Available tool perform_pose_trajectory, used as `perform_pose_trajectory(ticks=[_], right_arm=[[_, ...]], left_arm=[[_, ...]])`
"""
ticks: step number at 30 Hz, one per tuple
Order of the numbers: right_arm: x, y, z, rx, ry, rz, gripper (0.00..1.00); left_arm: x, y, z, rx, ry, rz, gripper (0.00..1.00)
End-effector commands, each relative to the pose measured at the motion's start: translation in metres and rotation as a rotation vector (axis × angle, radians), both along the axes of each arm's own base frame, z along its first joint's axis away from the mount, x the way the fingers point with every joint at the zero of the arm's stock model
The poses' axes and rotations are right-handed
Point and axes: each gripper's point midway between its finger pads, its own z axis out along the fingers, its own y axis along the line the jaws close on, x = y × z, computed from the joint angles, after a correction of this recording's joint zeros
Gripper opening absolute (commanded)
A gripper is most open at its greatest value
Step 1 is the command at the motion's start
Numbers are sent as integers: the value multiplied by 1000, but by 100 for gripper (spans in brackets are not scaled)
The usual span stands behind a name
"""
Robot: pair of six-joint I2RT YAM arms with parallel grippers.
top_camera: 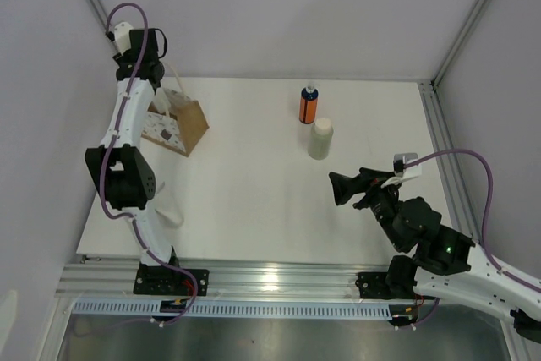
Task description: Place the personal care products into the canvas bag
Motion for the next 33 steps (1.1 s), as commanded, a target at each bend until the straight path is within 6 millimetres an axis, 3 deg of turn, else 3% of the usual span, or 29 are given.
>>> perform_pose_trajectory(ticks=[1, 12, 14, 22, 24, 33], right_arm=[[0, 5, 11, 48, -11, 9, 99], [-1, 11, 10, 44, -5, 29, 98], [-1, 12, 10, 46, -1, 33, 98], [-3, 12, 11, 57, -1, 45, 98], [-4, 12, 11, 58, 0, 48, 98], [-5, 11, 13, 68, -3, 53, 98]], left_arm=[[20, 8, 59, 13, -243, 24, 0], [36, 9, 15, 2, -178, 26, 2], [38, 10, 11, -8, -177, 26, 12], [38, 16, -11, -44, -139, 51, 24], [39, 16, -17, -44, -127, 49, 31], [40, 15, -26, -48, -108, 43, 48]])
